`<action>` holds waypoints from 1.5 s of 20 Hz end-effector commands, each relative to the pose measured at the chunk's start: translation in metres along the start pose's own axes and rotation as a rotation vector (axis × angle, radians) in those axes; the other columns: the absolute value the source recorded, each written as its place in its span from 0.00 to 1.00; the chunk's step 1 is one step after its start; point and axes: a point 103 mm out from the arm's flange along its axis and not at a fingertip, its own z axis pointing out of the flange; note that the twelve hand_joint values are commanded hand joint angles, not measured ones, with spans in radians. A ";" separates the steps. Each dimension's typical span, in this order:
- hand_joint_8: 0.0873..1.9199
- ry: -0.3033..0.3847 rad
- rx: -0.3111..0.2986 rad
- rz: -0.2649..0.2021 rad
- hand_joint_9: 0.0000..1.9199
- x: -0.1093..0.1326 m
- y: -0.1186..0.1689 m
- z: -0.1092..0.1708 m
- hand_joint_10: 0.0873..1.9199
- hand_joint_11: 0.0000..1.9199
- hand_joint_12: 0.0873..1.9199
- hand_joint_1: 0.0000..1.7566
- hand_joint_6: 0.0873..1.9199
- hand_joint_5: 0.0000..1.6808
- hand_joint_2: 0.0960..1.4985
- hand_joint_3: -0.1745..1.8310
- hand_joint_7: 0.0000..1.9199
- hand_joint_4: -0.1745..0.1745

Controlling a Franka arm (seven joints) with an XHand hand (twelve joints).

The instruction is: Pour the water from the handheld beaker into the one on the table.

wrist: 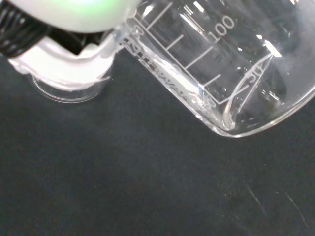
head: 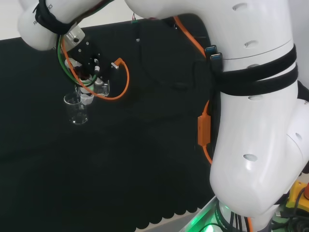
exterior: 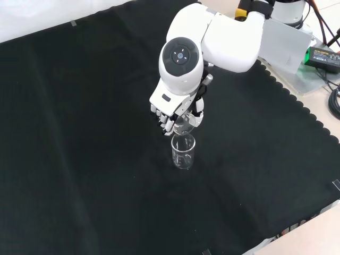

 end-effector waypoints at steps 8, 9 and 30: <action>0.00 -0.041 0.019 0.008 0.86 0.002 -0.001 -0.003 0.00 0.67 0.39 0.65 0.12 0.86 0.40 0.36 0.92 1.00; 0.00 -0.041 0.019 0.008 0.86 0.002 -0.001 -0.004 0.00 0.67 0.39 0.65 0.12 0.86 0.40 0.36 0.92 1.00; 0.00 -0.091 0.081 0.019 0.86 0.007 0.002 -0.013 0.00 0.67 0.39 0.65 0.12 0.86 0.41 0.36 0.92 1.00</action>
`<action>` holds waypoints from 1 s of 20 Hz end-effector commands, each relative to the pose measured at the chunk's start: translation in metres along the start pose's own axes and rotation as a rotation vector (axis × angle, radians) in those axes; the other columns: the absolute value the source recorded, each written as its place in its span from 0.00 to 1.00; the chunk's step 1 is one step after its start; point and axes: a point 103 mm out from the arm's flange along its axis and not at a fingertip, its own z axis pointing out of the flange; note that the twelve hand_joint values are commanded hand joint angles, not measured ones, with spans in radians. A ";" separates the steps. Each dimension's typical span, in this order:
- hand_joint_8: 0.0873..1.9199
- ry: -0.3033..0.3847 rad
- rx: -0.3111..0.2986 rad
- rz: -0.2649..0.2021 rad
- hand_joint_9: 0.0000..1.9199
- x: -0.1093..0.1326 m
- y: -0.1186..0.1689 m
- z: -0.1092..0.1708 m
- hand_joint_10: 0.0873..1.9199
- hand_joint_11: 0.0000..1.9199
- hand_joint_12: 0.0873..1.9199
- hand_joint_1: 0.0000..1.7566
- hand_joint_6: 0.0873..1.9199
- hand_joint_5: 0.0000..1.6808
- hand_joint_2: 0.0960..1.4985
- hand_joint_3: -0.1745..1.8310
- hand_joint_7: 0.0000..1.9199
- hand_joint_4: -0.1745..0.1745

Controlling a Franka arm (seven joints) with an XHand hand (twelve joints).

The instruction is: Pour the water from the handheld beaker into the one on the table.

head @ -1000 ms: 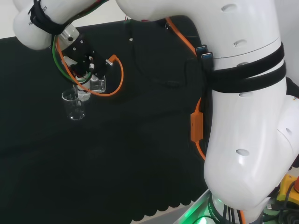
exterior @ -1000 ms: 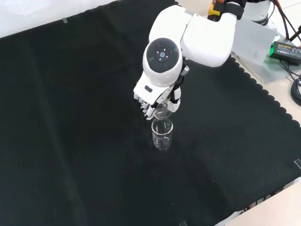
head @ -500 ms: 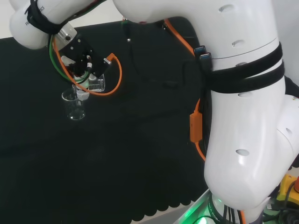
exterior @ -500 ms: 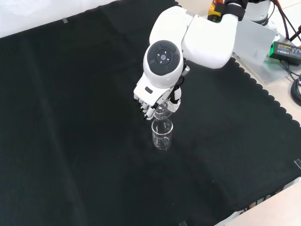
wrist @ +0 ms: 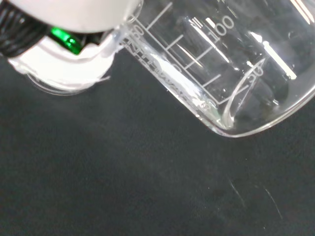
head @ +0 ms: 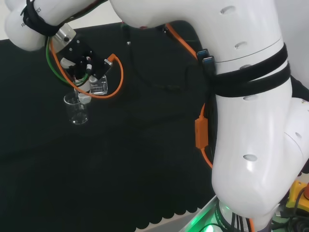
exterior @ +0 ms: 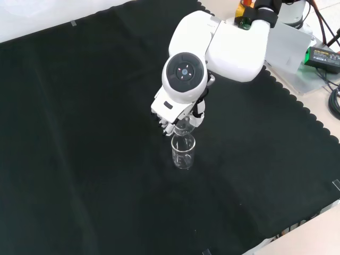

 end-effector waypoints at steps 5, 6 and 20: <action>0.00 -0.032 0.031 0.009 0.86 0.000 0.001 -0.001 0.00 0.68 0.39 0.65 0.12 0.86 0.41 0.36 0.92 1.00; 0.00 -0.034 0.034 0.011 0.86 0.000 0.001 -0.002 0.00 0.68 0.39 0.65 0.12 0.86 0.41 0.36 0.92 1.00; 0.00 -0.075 0.064 0.010 0.86 0.007 0.003 -0.006 0.00 0.68 0.38 0.65 0.12 0.85 0.41 0.36 0.92 1.00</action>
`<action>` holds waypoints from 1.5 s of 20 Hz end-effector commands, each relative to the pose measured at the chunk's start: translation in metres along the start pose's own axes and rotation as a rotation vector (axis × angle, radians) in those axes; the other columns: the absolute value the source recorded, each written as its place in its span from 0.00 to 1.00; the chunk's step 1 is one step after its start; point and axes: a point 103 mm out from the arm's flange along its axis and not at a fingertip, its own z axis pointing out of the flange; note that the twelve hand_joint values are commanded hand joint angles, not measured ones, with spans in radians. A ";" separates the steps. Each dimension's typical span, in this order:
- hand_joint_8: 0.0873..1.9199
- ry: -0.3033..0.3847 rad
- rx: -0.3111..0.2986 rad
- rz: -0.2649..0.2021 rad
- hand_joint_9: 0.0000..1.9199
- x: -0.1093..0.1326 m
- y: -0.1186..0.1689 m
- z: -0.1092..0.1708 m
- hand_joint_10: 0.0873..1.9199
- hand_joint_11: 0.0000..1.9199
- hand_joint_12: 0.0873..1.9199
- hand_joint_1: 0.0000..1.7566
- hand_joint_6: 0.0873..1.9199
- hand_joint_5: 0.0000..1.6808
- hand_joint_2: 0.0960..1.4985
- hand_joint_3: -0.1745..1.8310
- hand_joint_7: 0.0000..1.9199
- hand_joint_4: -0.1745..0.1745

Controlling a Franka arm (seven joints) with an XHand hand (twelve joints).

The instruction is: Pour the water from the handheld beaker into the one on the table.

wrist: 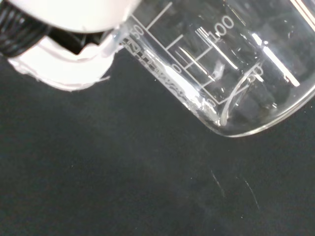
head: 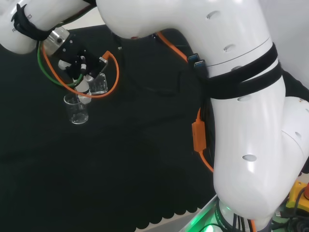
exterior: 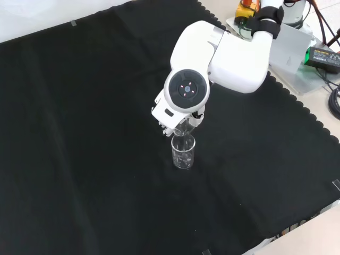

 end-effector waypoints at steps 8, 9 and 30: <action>0.00 0.004 0.008 0.002 0.86 0.003 0.000 0.000 0.00 0.68 0.38 0.65 0.13 0.85 0.41 0.36 0.92 1.00; 0.00 0.005 0.009 0.003 0.86 0.002 -0.001 0.000 0.00 0.68 0.38 0.65 0.13 0.85 0.41 0.36 0.92 1.00; 0.00 -0.040 0.026 0.013 0.86 0.002 -0.002 -0.004 0.00 0.68 0.38 0.65 0.13 0.85 0.41 0.36 0.92 1.00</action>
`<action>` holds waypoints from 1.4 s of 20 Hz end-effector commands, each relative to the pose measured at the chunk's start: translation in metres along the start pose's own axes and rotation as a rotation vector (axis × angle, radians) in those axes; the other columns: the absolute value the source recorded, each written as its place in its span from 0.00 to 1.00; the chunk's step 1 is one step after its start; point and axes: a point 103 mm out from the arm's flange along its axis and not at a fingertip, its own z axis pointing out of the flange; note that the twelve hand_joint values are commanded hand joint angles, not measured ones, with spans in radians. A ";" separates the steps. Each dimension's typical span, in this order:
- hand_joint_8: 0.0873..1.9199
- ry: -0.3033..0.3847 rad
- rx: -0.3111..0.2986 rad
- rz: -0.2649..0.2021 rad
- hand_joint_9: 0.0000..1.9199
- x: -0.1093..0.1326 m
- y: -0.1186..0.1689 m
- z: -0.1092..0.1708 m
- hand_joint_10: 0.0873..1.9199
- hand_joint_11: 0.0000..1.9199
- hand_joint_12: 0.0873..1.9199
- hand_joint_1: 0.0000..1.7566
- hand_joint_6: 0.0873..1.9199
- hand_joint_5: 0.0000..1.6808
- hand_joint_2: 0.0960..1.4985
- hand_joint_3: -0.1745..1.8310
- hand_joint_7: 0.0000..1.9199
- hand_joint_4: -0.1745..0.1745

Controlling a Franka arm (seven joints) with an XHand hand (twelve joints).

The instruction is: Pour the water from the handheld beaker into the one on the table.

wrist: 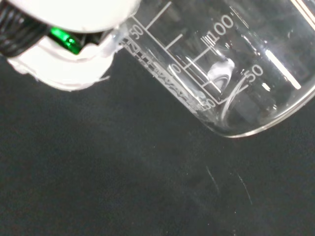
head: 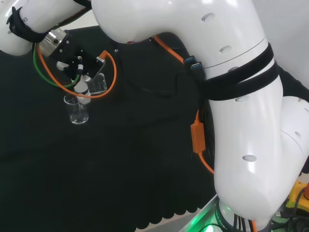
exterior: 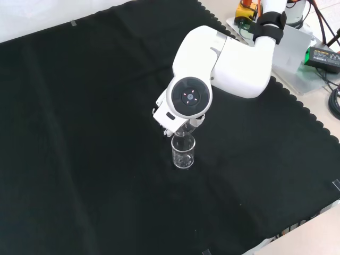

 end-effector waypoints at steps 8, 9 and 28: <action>0.00 -0.052 0.020 0.012 0.86 -0.002 -0.001 -0.005 0.00 0.68 0.38 0.65 0.13 0.85 0.41 0.36 0.92 1.00; 0.00 -0.061 0.022 0.014 0.86 -0.002 -0.001 -0.005 0.00 0.68 0.38 0.65 0.13 0.85 0.41 0.36 0.92 1.00; 0.00 -0.069 0.026 0.017 0.86 0.004 0.001 -0.014 0.00 0.68 0.38 0.65 0.13 0.85 0.41 0.36 0.92 1.00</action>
